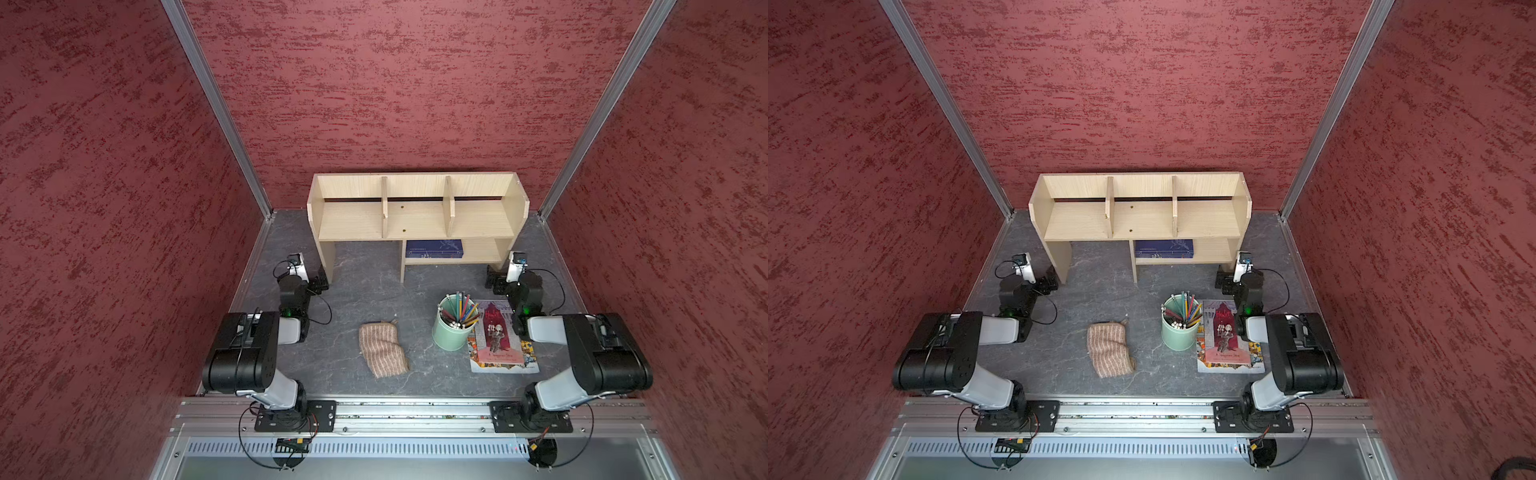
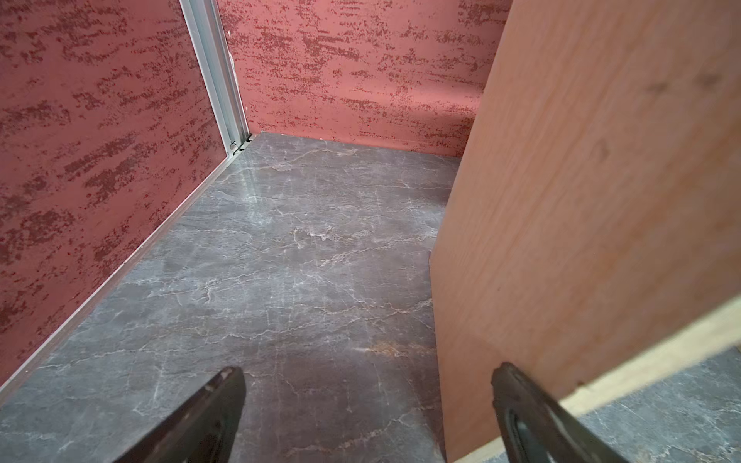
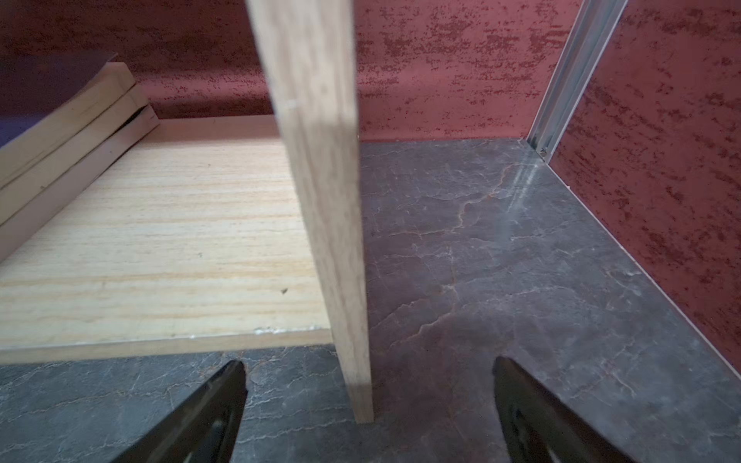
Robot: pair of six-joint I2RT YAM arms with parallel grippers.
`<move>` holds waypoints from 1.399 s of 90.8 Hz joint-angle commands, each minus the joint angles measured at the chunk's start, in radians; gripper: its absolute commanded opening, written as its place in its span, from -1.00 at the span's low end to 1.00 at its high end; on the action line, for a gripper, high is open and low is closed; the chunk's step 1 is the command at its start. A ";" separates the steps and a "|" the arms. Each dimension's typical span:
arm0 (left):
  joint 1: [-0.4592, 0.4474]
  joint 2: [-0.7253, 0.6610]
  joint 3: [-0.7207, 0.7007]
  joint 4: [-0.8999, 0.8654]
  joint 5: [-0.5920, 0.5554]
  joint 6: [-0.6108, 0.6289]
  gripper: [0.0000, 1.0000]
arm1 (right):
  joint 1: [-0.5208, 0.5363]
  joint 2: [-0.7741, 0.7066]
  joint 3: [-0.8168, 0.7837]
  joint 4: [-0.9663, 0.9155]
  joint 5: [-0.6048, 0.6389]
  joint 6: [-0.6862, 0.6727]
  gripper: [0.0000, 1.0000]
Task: Wipe the bookshelf clean with a cloth
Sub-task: Pick up the cleaning item at the center of the board.
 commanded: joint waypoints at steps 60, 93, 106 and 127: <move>-0.016 -0.010 0.015 -0.005 0.036 0.003 0.99 | -0.002 -0.005 -0.002 0.028 -0.007 -0.004 0.97; 0.012 -0.323 0.282 -0.715 -0.232 -0.176 0.99 | -0.011 -0.444 0.352 -1.055 0.387 0.464 0.97; -0.030 -0.416 0.359 -0.963 -0.208 -0.303 1.00 | -0.089 -0.490 0.407 -1.289 0.232 0.550 0.97; -0.151 -0.534 0.409 -1.100 -0.264 -0.356 1.00 | -0.033 -0.535 0.461 -1.485 0.088 0.539 0.97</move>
